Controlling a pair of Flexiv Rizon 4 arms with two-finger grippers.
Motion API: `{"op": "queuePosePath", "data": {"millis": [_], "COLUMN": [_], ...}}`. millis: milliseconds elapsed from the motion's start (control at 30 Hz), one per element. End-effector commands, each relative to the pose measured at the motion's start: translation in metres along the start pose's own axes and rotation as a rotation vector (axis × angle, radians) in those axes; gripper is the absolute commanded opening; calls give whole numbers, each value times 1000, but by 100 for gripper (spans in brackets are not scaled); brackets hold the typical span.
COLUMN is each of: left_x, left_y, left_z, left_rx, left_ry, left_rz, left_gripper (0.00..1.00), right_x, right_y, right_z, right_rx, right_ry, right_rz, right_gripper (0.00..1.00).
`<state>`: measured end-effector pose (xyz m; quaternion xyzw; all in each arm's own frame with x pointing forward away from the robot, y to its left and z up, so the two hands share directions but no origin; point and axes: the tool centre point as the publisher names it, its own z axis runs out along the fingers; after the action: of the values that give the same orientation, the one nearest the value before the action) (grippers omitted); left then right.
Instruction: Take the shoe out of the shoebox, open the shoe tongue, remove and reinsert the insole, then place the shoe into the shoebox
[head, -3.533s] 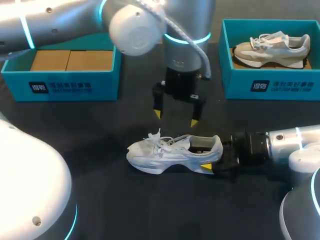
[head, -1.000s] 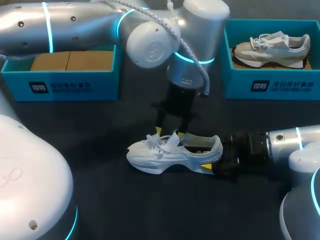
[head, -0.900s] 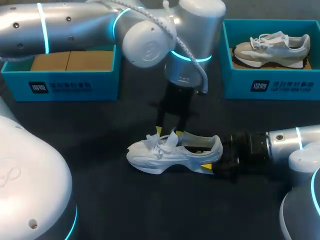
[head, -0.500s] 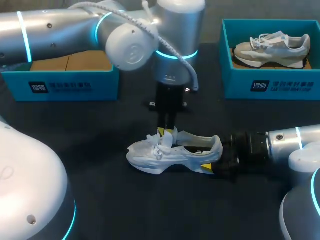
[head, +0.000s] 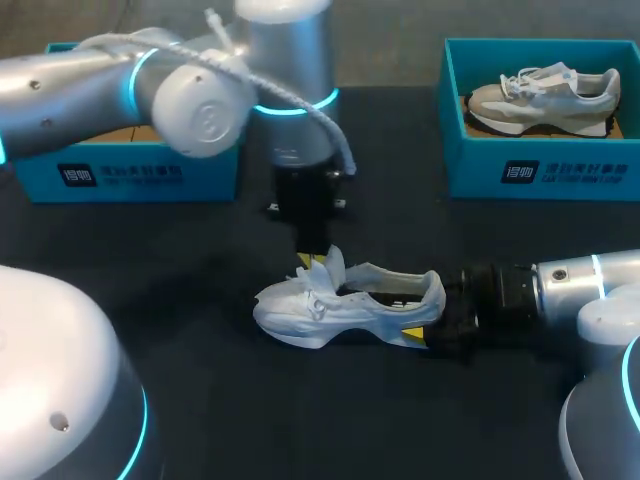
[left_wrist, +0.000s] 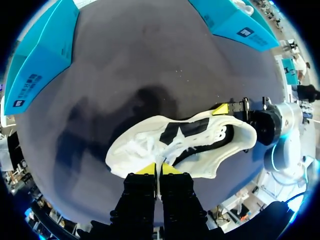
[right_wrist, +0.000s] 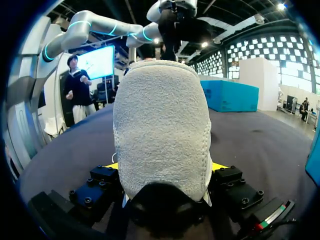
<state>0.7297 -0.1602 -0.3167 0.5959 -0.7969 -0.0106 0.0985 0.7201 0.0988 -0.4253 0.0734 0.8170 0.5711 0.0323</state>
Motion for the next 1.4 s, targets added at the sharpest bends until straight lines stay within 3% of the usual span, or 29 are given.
{"op": "queuePosePath", "data": {"millis": [33,533,800,1400], "left_x": [-15,-42,-59,-66], "left_y": [10,20,22,22], "left_z": [-1,7,19,37], "left_rx": [32,14,-8,-29], "left_ry": [284,463,475,402], "left_rz": [0,-22,-46,-75], "left_gripper": [0,0,0,0], "right_x": [0,0,0,0], "right_y": [-1,-1,-1,-1], "right_z": [0,0,0,0], "right_rx": [2,2,2,2], "right_ry": [-2,-2,-2,-2], "right_rz": [-1,-1,-1,-1], "right_gripper": [0,0,0,0]}}
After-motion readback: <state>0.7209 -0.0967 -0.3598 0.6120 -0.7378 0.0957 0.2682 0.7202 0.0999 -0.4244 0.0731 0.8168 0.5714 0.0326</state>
